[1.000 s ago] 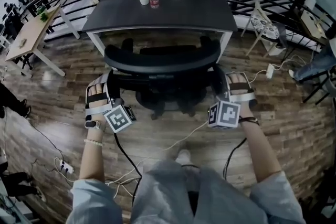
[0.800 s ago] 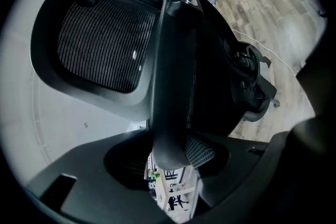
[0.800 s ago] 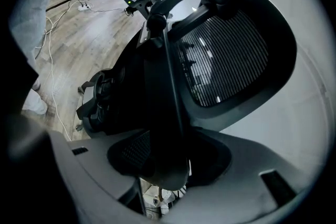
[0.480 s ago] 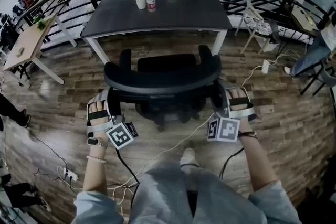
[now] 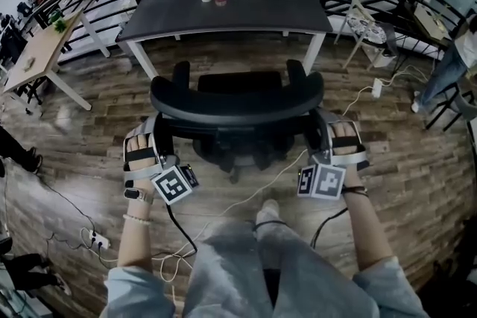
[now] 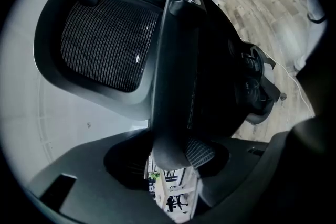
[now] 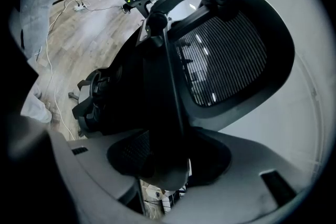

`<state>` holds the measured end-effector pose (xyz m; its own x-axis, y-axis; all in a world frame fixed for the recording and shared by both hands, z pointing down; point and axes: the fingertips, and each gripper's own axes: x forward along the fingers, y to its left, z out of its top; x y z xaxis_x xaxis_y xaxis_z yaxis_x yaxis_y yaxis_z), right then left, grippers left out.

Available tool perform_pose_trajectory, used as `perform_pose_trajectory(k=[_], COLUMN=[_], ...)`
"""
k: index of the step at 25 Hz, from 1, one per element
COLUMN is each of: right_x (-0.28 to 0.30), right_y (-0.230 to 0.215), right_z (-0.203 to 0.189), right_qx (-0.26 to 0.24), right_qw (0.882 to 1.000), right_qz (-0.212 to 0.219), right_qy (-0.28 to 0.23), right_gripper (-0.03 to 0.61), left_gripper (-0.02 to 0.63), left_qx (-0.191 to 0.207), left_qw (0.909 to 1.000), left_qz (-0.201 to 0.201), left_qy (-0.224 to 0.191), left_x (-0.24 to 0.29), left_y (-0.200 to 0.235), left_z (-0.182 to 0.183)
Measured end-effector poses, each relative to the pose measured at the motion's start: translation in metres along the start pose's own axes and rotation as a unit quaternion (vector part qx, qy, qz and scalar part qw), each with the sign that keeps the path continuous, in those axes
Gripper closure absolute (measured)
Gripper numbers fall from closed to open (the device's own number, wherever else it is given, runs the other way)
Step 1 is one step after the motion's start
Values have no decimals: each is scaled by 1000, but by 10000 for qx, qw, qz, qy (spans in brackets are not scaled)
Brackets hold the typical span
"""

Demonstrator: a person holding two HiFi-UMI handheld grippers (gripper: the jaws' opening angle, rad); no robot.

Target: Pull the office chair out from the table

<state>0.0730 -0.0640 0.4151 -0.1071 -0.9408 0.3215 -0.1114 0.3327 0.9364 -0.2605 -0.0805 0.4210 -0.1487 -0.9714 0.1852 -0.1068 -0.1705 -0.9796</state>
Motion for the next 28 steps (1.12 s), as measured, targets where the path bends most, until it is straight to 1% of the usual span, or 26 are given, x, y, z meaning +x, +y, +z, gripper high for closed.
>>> perform_pose_trajectory(k=[4,9,15,18,23,28], right_x=[-5,-3,-2,-1,-2,-9], right_y=[2,2,2,2,0,-2], right_z=[3,2,2,4,5,5], right_qx=[-47,-87,-86,-7,227,561], right_qw=[10000,9999,9999,9999,9995,9981], right_qz=[32,62,91,169,202,256], right_qy=[-14,2,4,10,-30,-82], right_gripper=[377,376,376,376,360,344], left_gripper=[411,413,413,408,393,395], left_qx=[28,-112,-169,-405,-845,-1326], left_qw=[10000,9999,9999,9992,9964,9910], left_qz=[-36,-5,24,43,-79,-204], left_qy=[27,-50,-13,4,38,-6], left_x=[-3,-2,0,0,-3,-20], left_y=[-1,2,2,3,5,4], left_z=[-4,-2,-1,-2,-4,-6])
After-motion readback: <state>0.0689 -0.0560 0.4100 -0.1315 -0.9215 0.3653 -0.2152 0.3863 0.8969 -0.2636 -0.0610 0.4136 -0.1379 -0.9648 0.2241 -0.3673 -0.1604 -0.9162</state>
